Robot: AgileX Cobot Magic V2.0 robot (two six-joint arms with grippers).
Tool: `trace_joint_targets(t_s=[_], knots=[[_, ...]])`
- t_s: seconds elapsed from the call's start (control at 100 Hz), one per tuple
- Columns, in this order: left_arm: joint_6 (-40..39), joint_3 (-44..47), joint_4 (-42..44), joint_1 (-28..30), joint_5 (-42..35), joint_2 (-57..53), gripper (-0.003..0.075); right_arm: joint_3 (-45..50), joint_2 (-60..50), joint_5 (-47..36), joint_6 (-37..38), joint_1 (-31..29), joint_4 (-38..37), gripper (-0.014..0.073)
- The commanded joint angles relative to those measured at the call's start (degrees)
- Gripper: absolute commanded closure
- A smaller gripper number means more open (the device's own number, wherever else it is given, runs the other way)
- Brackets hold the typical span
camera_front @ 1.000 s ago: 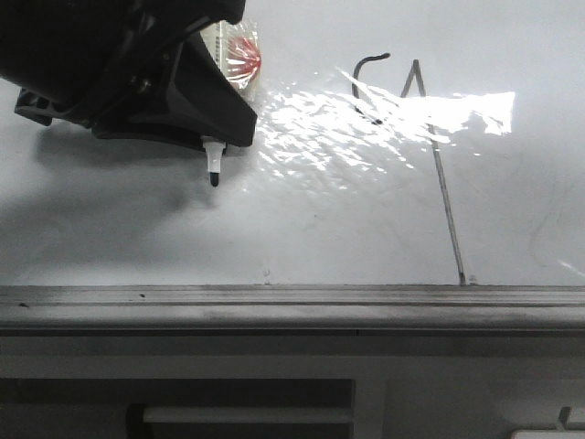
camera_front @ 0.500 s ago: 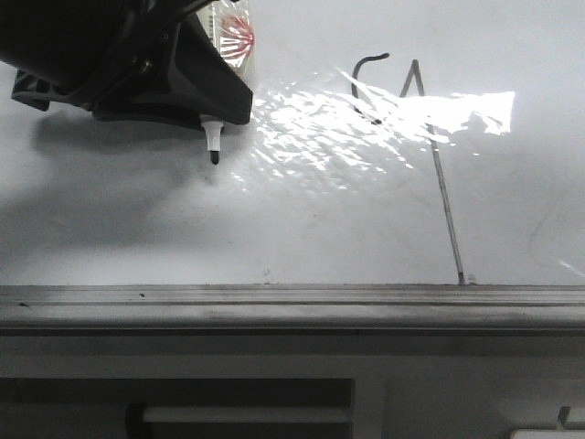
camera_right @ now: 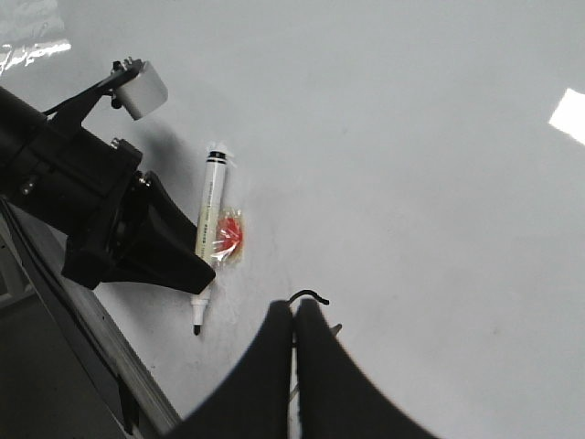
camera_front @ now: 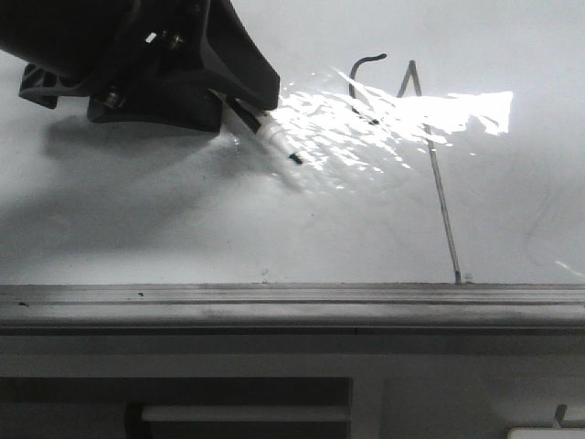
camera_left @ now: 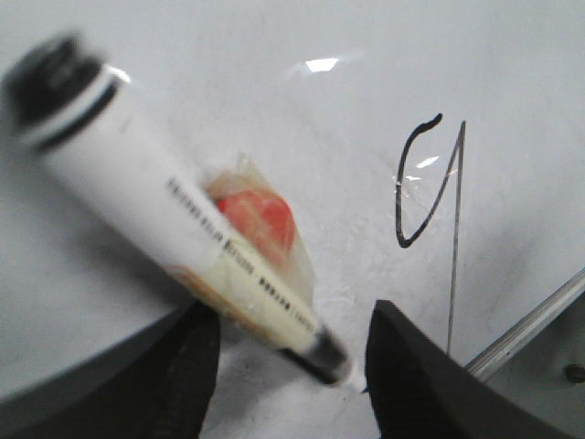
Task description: Write number 9 on whiteboard
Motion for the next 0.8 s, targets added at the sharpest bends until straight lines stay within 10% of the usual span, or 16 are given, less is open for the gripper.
trace_joint_targets(t_s=[0.0, 0.44, 0.79], knots=[[0.1, -0.8, 0.7, 1.4, -10.8, 0.1, 0.0281, -1.5, -0.4, -4.2, 0.1, -0.2, -1.8, 0.0652], [0.1, 3.3, 2.2, 1.4, 3.1, -18.7, 0.0255, 6.3, -12.1, -6.0, 1.3, -0.2, -2.6, 0.0652], [0.2, 15.7, 7.6, 1.4, 0.6, -40.3, 0.0741, 27.7, -34.7, -10.1, 2.0, -0.2, -5.4, 0.0652]])
